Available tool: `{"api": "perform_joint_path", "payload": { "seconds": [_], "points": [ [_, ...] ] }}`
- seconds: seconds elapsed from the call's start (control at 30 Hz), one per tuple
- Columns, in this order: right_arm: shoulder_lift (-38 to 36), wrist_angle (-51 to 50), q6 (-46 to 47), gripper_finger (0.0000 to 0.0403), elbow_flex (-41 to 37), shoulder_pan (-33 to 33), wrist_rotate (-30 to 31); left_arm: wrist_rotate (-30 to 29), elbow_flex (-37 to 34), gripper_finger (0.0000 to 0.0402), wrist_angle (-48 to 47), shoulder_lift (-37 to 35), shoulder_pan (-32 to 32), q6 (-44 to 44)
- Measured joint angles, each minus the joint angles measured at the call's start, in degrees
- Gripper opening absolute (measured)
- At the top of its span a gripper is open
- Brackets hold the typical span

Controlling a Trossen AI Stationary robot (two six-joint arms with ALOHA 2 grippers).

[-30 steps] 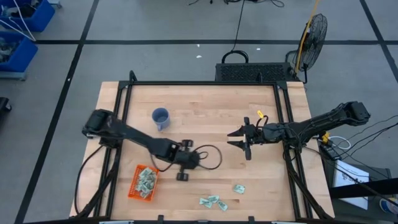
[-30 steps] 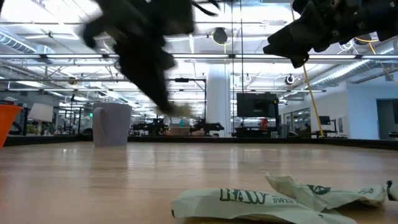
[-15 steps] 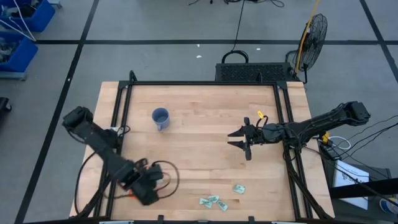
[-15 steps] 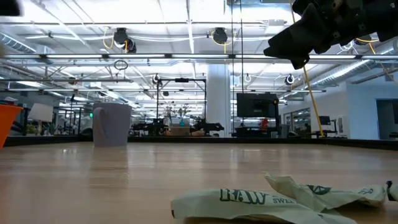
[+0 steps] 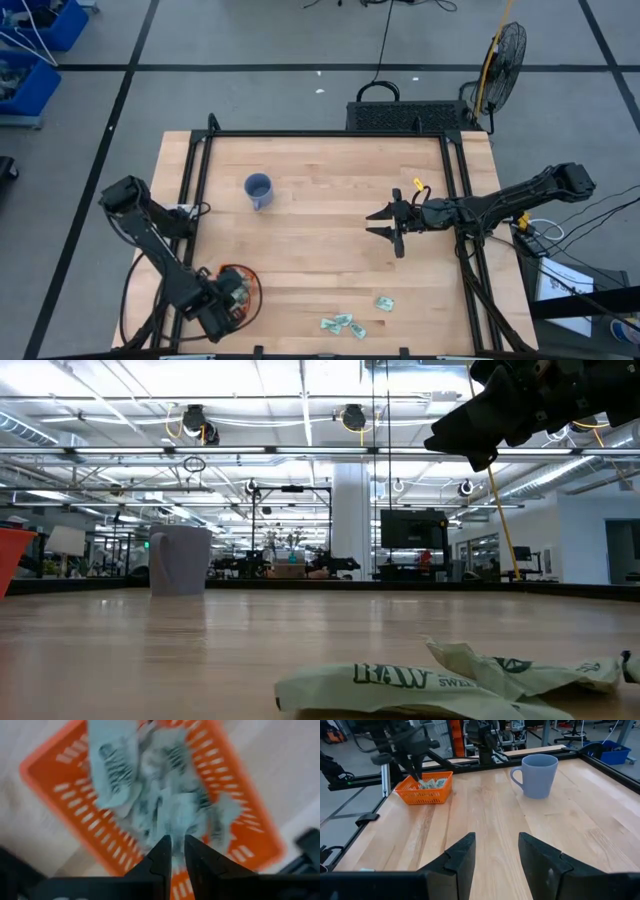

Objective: Pick and place Stevia / Truvia into bins
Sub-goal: Put the stevia packet into the orange bin

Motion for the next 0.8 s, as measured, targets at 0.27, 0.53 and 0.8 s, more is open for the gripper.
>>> {"api": "perform_joint_path", "payload": {
  "seconds": [0.27, 0.53, 0.8],
  "points": [
    [0.0, 0.02, 0.0, 0.0141, 0.0, -0.82, 0.0, -1.72, -1.42, 0.0097, -0.38, 0.0, 1.19, 2.13],
    [0.0, 0.16, -0.02, 0.0141, 0.0, -0.85, 0.07, -8.03, -0.74, 0.0113, -0.3, -0.42, 5.96, 16.33],
    [0.0, 0.44, -0.02, 0.0141, 0.0, -0.85, 0.13, -14.19, 4.19, 0.0113, 0.22, -0.61, 13.47, 34.85]
  ]
}}
